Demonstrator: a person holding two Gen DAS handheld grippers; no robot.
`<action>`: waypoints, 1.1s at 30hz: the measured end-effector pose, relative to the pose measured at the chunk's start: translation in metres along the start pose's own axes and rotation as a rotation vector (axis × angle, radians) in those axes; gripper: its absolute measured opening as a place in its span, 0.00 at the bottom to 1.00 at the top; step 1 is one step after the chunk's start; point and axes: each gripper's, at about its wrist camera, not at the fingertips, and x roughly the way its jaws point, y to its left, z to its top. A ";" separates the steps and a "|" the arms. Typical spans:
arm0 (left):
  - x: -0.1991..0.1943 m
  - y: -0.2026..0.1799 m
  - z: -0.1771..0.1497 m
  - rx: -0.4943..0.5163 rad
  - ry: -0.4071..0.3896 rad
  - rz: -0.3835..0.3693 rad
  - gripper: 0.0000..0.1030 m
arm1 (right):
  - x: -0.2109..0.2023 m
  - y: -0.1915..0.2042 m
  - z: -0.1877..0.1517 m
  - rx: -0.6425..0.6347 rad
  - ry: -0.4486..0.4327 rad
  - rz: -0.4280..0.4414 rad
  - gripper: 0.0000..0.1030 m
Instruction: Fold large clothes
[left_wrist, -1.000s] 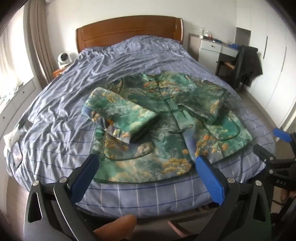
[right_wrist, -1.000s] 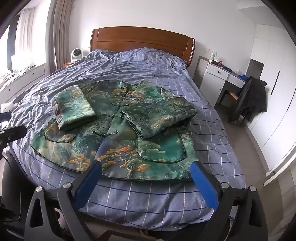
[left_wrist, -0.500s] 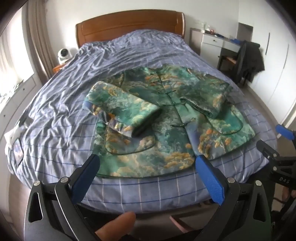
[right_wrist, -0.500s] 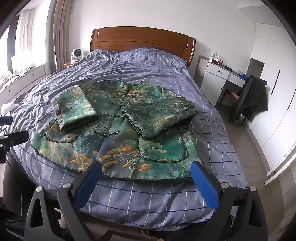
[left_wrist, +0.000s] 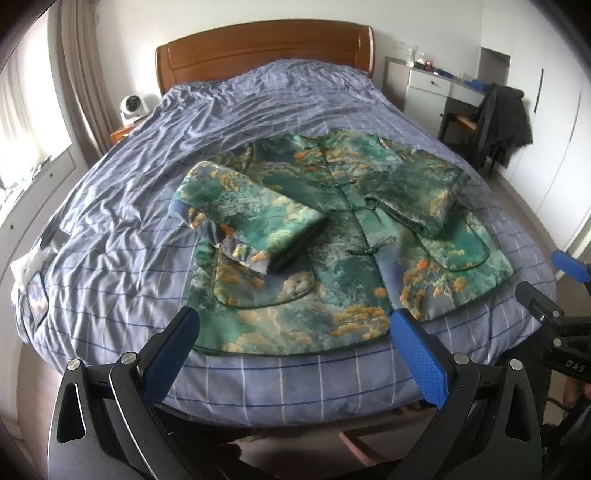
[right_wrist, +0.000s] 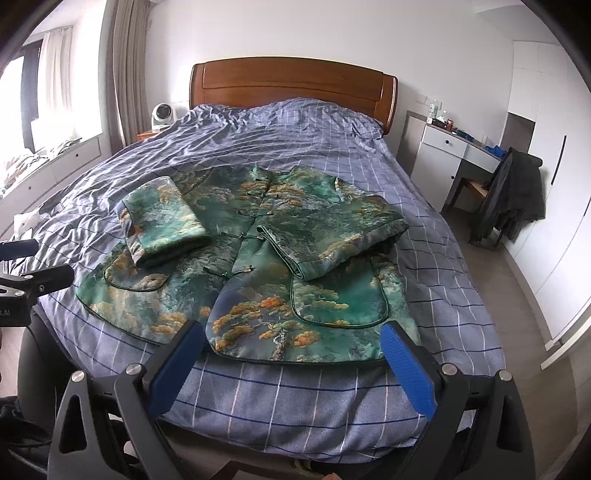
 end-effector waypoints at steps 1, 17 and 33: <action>0.000 -0.001 0.000 0.002 -0.002 0.003 1.00 | 0.000 0.000 0.000 0.002 -0.002 0.001 0.95; 0.000 -0.005 -0.001 0.018 -0.014 0.025 1.00 | 0.002 0.000 0.001 0.017 0.017 0.018 0.95; 0.000 -0.007 -0.003 0.021 -0.005 0.023 1.00 | 0.005 0.003 -0.001 0.014 0.046 0.027 0.95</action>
